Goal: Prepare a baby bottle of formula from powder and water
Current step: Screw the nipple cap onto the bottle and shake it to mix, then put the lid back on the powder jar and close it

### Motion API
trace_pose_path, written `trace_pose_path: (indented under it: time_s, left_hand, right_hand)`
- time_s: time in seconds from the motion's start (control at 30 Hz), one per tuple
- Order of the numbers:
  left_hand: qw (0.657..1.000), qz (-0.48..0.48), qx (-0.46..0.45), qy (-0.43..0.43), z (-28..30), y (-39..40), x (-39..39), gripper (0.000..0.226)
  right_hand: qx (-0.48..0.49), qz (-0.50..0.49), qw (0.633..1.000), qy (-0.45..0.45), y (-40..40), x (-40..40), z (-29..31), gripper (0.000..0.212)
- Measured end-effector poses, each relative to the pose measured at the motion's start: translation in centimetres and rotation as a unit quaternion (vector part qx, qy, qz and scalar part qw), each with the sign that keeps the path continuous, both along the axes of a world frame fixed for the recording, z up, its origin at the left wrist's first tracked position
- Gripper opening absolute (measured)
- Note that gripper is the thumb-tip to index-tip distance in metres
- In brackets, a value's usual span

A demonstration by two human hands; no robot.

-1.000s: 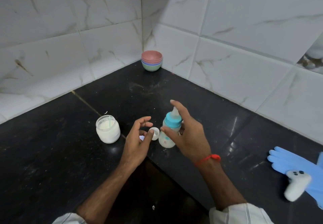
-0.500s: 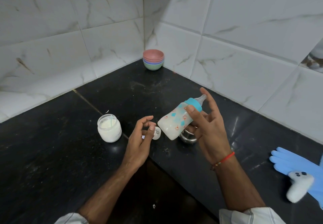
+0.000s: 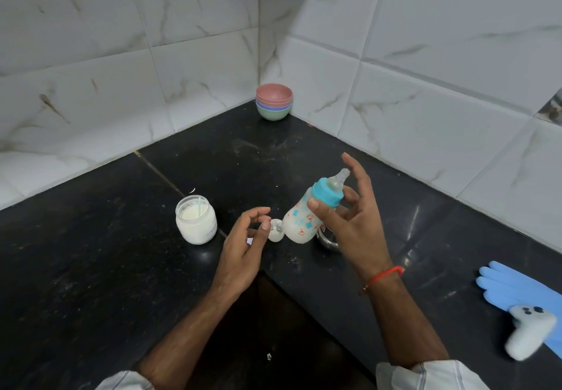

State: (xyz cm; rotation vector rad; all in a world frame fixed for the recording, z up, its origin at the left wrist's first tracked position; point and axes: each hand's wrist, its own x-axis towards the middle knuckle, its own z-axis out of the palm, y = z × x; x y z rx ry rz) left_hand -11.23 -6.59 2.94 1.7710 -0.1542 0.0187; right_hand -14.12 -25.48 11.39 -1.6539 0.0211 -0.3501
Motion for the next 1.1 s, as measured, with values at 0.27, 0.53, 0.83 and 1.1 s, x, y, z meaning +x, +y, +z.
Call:
trace_pose_path:
  time_s: [0.27, 0.53, 0.83, 1.1]
  left_hand:
    - [1.0, 0.014, 0.016, -0.005, -1.1, 1.4, 0.1, 0.023]
    - [0.996, 0.05, 0.067, -0.019, -2.4, 3.8, 0.6, 0.021]
    - [0.992, 0.098, 0.068, 0.028, -3.2, 6.9, 0.4, 0.021]
    - [0.99, 0.118, 0.07, 0.04, -4.2, 8.6, 0.9, 0.021]
  right_hand:
    - [-0.085, -0.002, 0.996, 0.041, 0.6, 3.0, -3.1, 0.078]
    - [-0.153, -0.085, 0.982, 0.069, 1.1, 10.4, -6.5, 0.06]
    - [-0.191, -0.047, 0.971, 0.138, 3.1, 16.6, -10.7, 0.056]
    - [-0.213, -0.024, 0.961, 0.174, 3.5, 18.2, -13.2, 0.072]
